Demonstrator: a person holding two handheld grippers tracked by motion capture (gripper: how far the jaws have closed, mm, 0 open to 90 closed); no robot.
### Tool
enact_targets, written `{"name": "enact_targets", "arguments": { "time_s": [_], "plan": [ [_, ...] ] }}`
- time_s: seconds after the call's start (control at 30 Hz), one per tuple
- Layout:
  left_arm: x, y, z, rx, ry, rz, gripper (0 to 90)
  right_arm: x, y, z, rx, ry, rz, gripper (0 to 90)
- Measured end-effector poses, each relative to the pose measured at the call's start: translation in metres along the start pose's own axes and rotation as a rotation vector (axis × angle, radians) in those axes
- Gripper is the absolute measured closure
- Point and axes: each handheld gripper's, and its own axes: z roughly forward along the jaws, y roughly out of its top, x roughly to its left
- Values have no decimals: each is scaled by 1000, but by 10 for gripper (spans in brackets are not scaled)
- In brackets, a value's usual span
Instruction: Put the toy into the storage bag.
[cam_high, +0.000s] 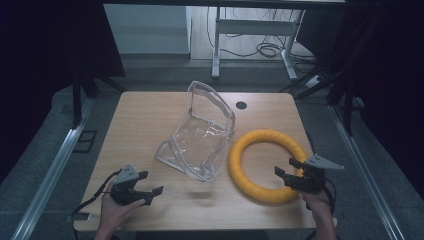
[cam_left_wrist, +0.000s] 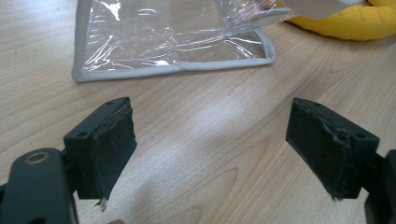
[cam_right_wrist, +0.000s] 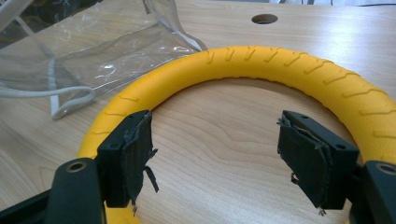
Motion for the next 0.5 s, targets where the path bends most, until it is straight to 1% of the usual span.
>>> {"name": "enact_targets", "arguments": {
  "time_s": [0.33, 0.5],
  "plan": [
    [-2, -1, -1, 0, -3, 1, 155, 8, 4, 4, 12, 1, -18, 268],
    [-1, -1, -1, 2, -4, 0, 155, 7, 3, 5, 16, -7, -13, 269]
  ]
}}
